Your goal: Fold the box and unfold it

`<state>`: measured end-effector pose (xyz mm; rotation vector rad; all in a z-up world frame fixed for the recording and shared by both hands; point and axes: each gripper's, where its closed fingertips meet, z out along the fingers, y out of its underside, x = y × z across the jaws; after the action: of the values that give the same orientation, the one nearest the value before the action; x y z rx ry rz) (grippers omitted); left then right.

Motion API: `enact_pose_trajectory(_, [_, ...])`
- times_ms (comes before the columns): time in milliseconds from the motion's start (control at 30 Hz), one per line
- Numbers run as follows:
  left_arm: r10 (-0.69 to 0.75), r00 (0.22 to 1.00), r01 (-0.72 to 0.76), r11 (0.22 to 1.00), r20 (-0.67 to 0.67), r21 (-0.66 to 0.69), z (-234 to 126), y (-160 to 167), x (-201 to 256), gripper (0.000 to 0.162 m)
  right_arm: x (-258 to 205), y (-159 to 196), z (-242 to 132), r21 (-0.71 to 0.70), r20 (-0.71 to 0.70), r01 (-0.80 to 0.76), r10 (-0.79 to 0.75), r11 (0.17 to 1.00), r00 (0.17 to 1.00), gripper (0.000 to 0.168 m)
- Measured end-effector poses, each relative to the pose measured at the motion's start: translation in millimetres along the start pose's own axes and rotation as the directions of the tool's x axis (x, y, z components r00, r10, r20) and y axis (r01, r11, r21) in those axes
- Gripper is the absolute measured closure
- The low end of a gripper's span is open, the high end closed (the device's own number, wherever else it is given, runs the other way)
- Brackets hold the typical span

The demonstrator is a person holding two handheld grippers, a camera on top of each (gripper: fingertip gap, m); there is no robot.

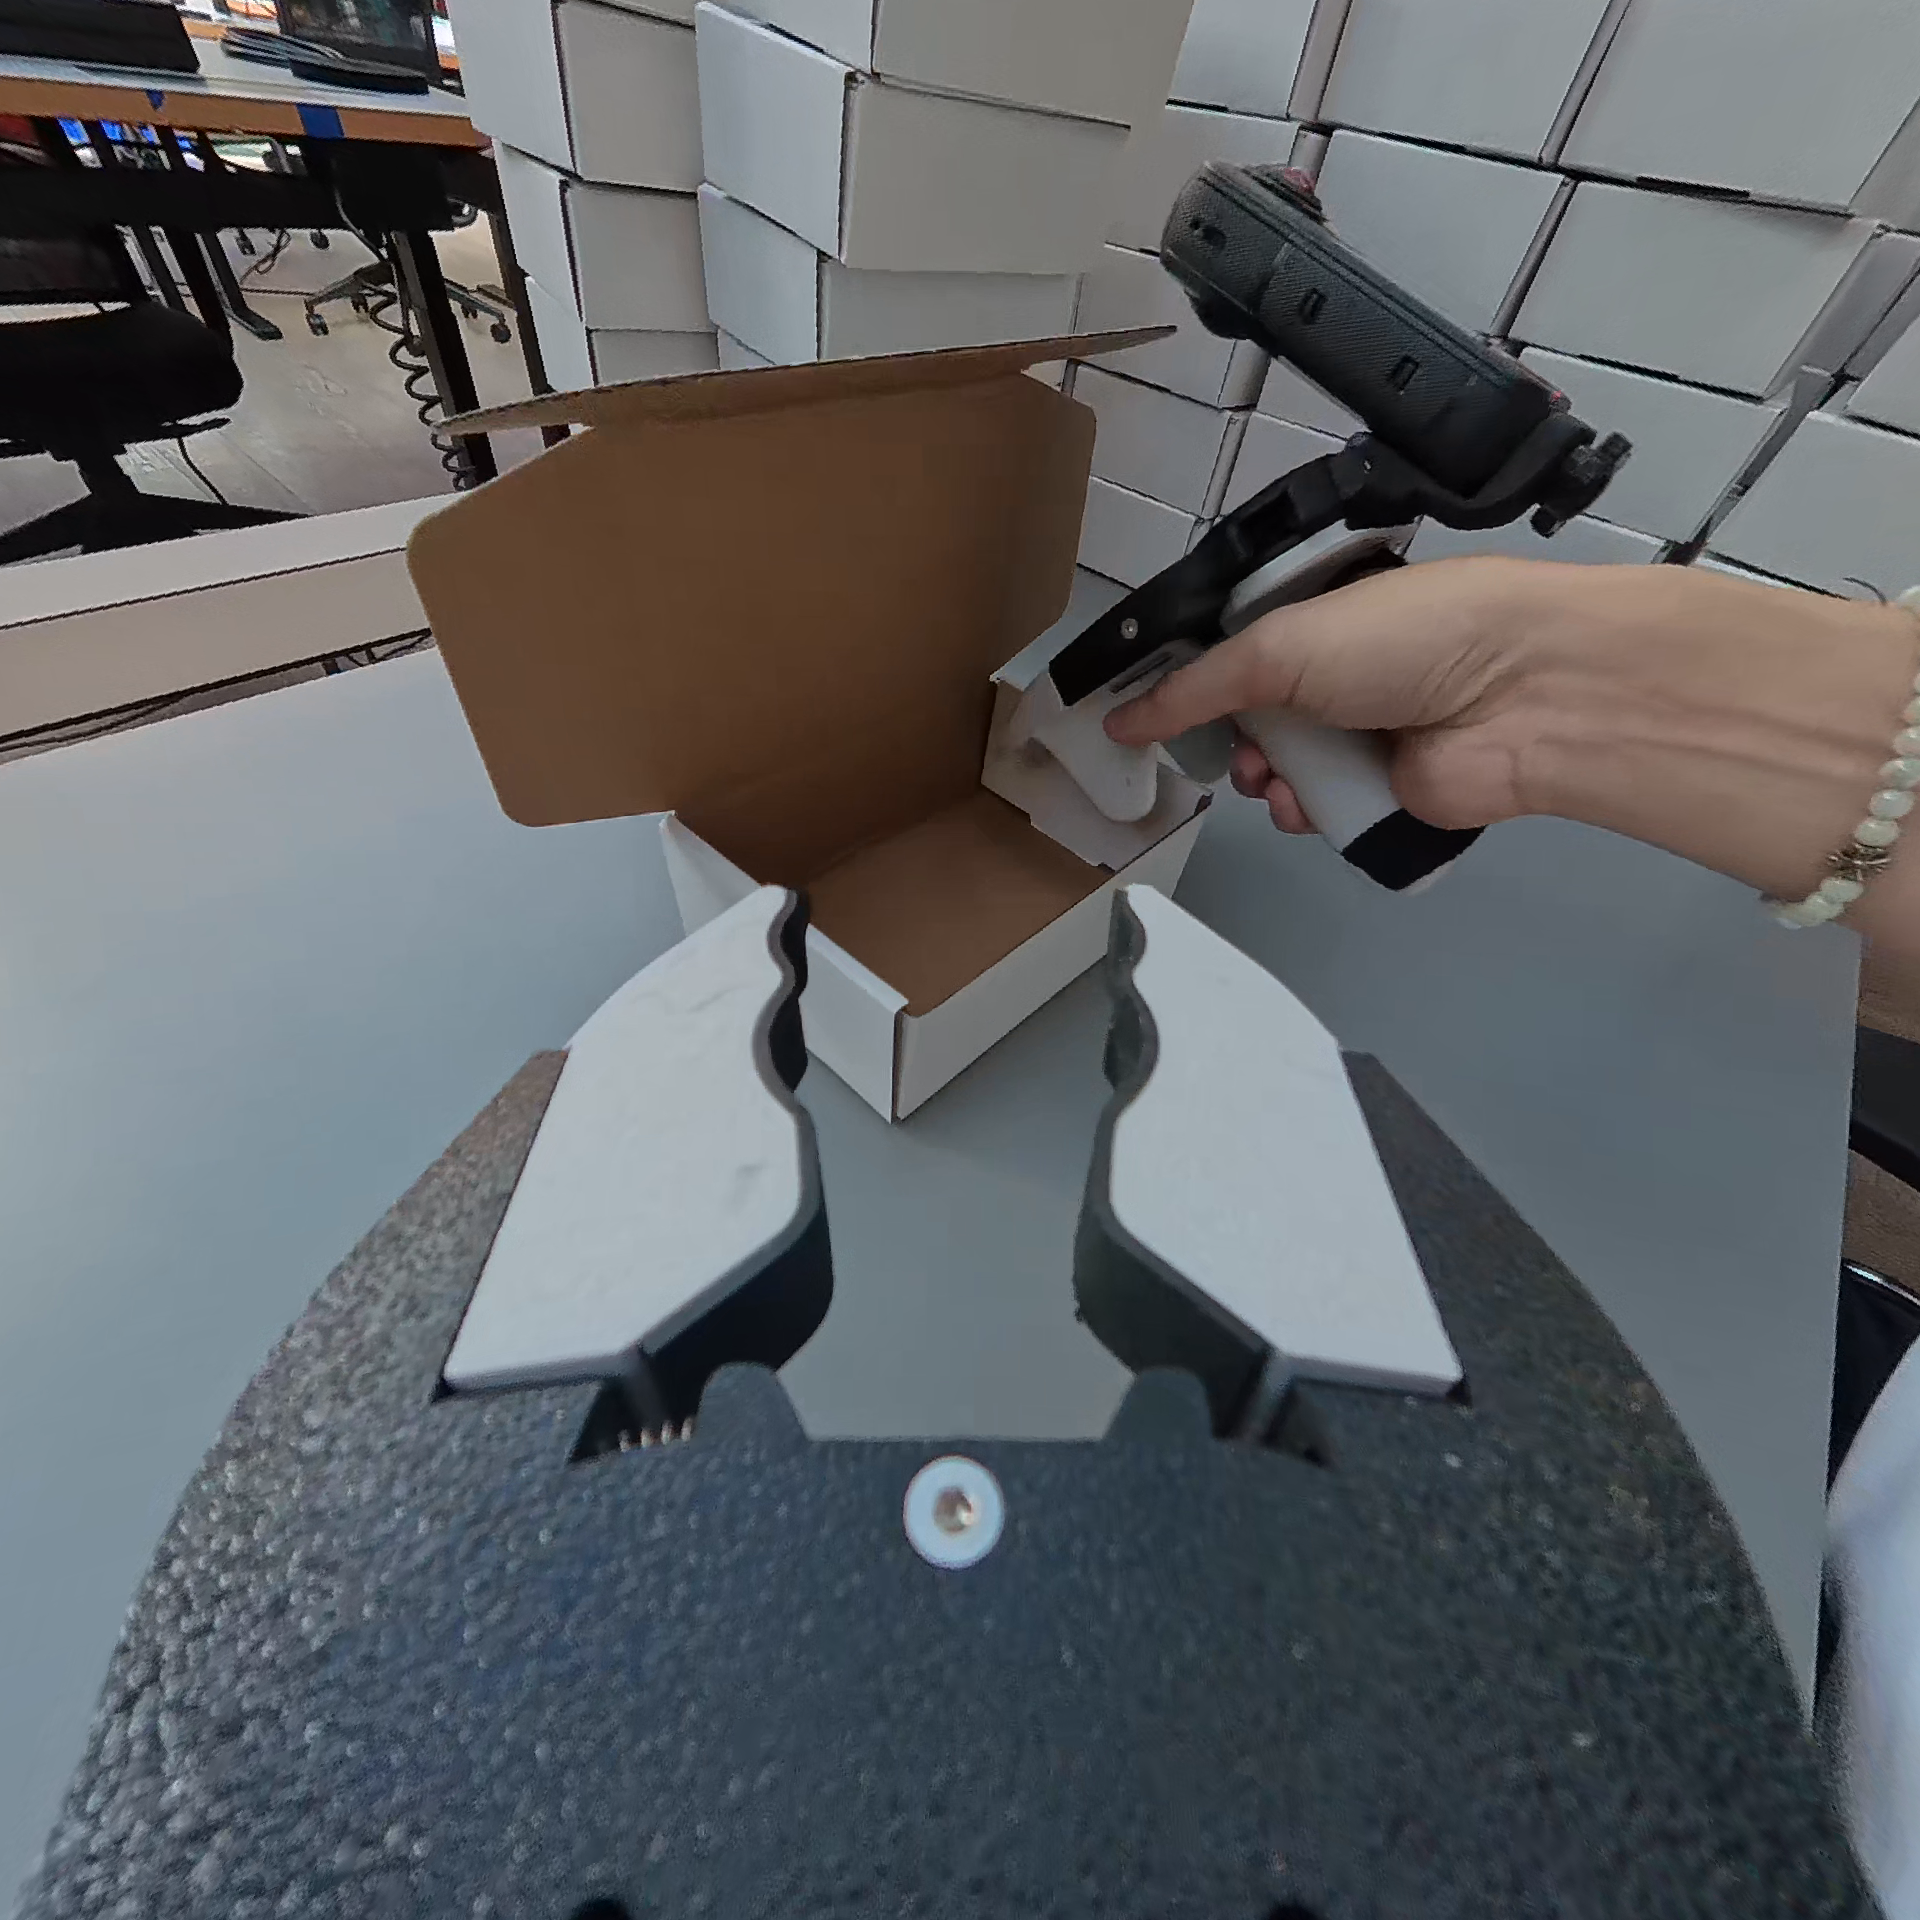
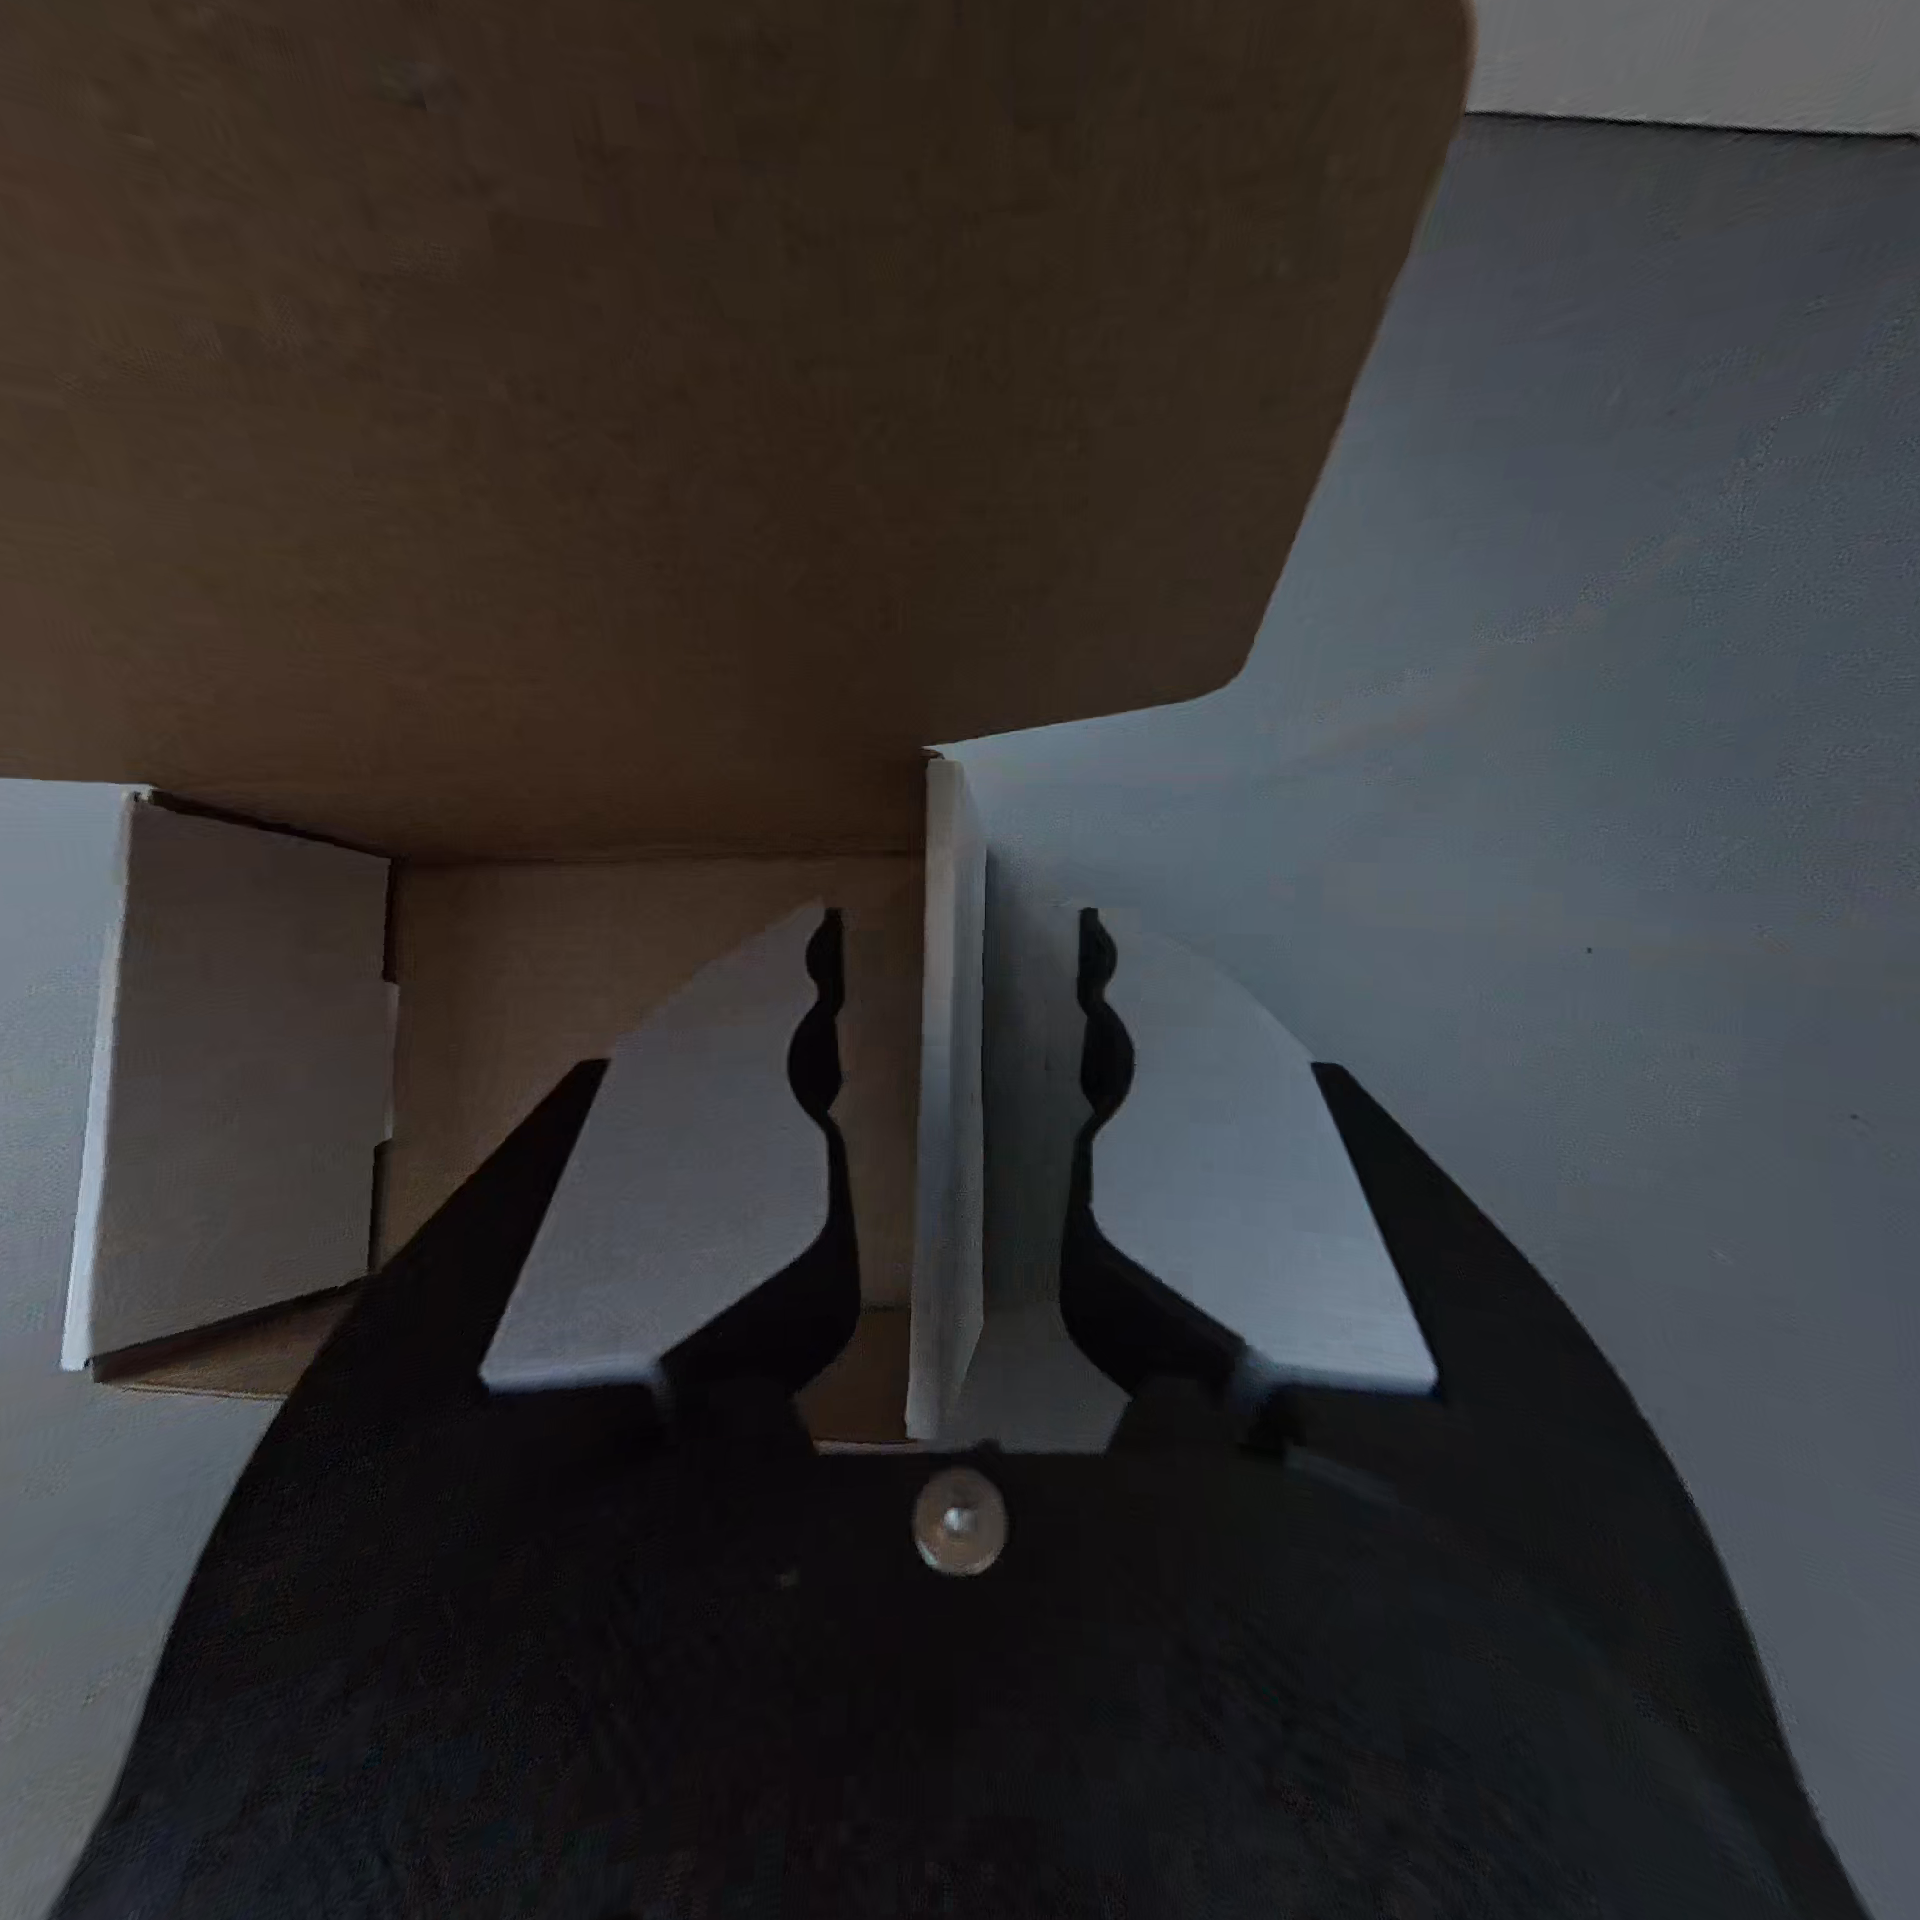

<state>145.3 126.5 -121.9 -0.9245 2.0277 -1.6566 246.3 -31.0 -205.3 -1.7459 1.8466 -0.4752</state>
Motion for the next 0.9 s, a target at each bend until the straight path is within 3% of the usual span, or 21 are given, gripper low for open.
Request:
enact_pose_trajectory(133, [-0.056, 0.998, 0.058, 0.996, -0.031, 0.073, 2.8, -4.5, -6.4, 0.102, -3.8, 4.3, -11.9, 0.042, 0.209, 0.078, -0.085, 0.996, 0.974, 0.082])
enact_pose_trajectory(200, [-0.085, 0.995, 0.09, 0.99, -0.05, 0.109, 1.4, -9.1, -12.2, 0.097, 1.6, -2.4, -22.7, 0.147, 0.307, 0.12, -0.16, 0.982, 0.938, 0.075])
enact_pose_trajectory(300, [-0.04, 0.999, 0.042, 0.986, -0.012, 0.16, -0.9, -17.5, -34.4, 0.099, 9.1, -13.3, -43.1, 0.3, 0.434, 0.222, -0.34, 0.928, 0.834, 0.087])
enact_pose_trajectory(433, [0.049, 0.998, -0.038, 0.975, -0.047, 0.218, 2.7, -31.4, -60.8, 0.11, 34.2, -48.9, -59.4, 0.512, 0.344, 0.358, -0.568, 0.781, 0.748, 0.088])
enact_pose_trajectory(500, [0.069, 0.995, -0.053, 0.977, -0.069, 0.208, 10.1, -35.4, -74.6, 0.109, 28.9, -59.5, -66.8, 0.581, 0.379, 0.361, -0.635, 0.73, 0.673, 0.091])
enact_pose_trajectory(900, [0.237, 0.923, -0.24, 0.97, -0.303, 0.026, 58.4, -38.5, -104.7, 0.109, 9.2, -69.5, -59.2, 0.688, 0.5, 0.422, -0.807, 0.591, 0.315, 0.121])
